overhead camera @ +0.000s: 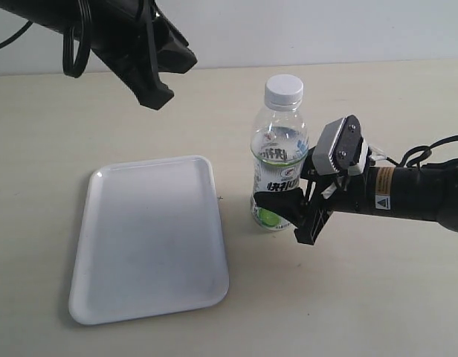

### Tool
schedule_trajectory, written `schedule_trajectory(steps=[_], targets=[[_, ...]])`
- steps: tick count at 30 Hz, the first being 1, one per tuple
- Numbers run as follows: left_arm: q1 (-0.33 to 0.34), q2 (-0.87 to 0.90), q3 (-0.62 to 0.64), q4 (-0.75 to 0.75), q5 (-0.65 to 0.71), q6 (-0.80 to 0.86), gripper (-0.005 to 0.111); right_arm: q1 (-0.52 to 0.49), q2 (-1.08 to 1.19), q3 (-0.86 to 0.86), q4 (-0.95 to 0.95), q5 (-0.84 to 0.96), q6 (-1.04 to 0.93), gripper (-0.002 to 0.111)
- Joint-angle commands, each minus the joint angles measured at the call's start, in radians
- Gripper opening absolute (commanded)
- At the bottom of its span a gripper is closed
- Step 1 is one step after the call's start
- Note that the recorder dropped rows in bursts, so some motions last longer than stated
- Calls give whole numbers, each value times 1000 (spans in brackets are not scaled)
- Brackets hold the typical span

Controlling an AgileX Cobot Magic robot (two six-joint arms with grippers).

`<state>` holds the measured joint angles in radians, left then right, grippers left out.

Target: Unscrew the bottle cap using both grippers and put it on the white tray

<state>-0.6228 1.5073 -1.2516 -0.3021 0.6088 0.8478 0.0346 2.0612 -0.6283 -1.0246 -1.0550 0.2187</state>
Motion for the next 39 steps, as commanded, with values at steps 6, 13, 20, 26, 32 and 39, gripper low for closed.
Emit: schedule_trajectory(steps=[6,13,20,26,32,39], targets=[[-7,6,-7,-83,-10,14,59,1,-2,1,-17,75,-39,0],[-7,6,-7,-107,-17,12,63,1,-2,1,-10,78,-41,0],[-7,6,-44,-188,31,-75,63,1,-2,1,14,101,-67,0],[-7,6,-94,-181,159,-79,63,1,-2,1,14,101,-67,0],[-7,6,-100,-154,93,-70,63,1,-7,1,14,97,-54,0],[-7,6,-100,-145,96,-70,41,1,-51,1,-3,122,10,0]])
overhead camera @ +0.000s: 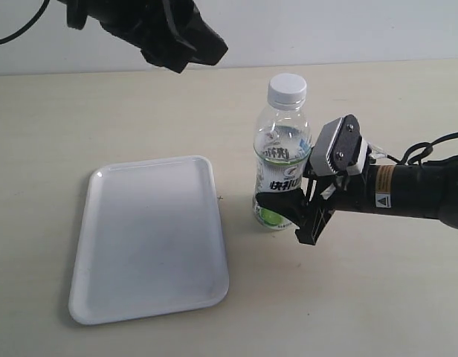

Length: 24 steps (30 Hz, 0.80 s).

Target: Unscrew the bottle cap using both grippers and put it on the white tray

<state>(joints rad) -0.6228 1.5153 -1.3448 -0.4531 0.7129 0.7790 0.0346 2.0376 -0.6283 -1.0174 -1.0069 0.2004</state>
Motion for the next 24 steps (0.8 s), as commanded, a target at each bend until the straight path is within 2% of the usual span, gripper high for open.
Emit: schedule_trajectory(steps=[1,4,8,24], targets=[[-7,-2,-7,11,-1,-1,36,1,-40,1,-13,84,47,0],[-7,-2,-7,34,14,-1,27,1,-73,1,-17,99,93,0],[-7,-2,-7,34,14,-1,27,1,-116,1,-66,121,144,0],[-7,-2,-7,30,-16,6,27,1,-169,1,-66,145,194,0]])
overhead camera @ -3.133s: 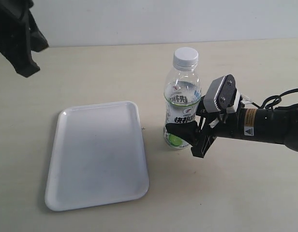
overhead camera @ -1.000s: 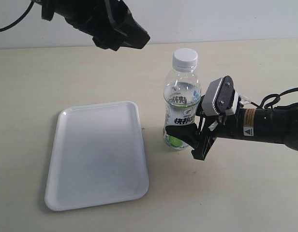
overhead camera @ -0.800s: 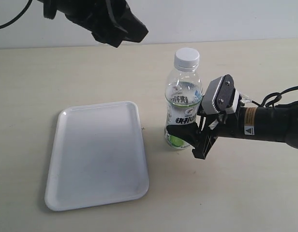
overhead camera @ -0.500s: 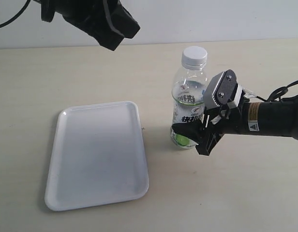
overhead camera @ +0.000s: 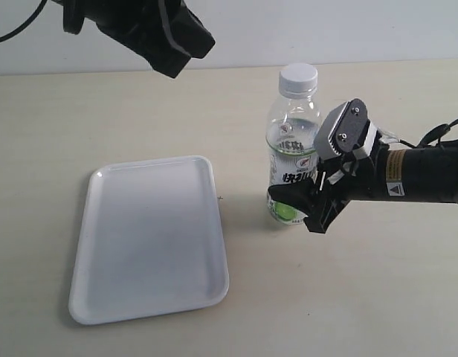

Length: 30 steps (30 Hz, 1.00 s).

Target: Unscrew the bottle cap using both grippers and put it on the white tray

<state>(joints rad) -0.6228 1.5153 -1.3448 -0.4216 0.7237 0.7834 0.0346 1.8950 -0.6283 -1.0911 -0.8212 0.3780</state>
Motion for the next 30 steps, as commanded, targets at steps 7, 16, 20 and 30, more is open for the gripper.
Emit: schedule_trajectory(steps=[7,16,20,30], targets=[[-7,-4,-7,-4,-96,-11,27,1,-27,-23,-79,-23,107,0],[-7,-2,-7,-1,-83,12,27,1,-27,-98,-264,39,308,0],[-7,-2,-7,-1,-78,100,38,1,-27,-98,-262,46,305,0],[-7,85,-70,0,-45,93,53,1,-27,-98,-262,49,303,0]])
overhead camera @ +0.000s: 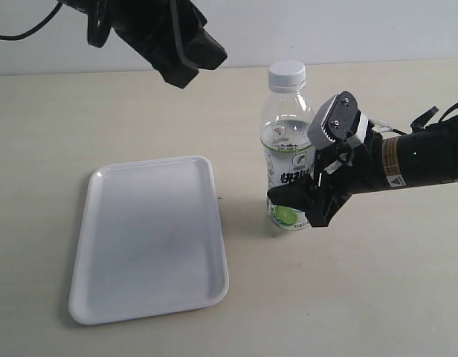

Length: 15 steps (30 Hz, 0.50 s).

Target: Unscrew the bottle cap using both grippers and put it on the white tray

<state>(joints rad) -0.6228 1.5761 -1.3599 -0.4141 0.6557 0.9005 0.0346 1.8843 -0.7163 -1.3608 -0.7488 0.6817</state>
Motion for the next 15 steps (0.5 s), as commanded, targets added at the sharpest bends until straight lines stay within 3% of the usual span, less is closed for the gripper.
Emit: schedule_trajectory(steps=[1,10,15], targets=[[-7,35,-87,-13,60,-51,53,1,-16,-10,8,-15,-5,0],[-7,147,-294,-43,318,-138,53,30,-16,-10,48,41,-101,0],[-7,188,-317,-39,357,-78,53,76,-16,-10,82,43,-137,0]])
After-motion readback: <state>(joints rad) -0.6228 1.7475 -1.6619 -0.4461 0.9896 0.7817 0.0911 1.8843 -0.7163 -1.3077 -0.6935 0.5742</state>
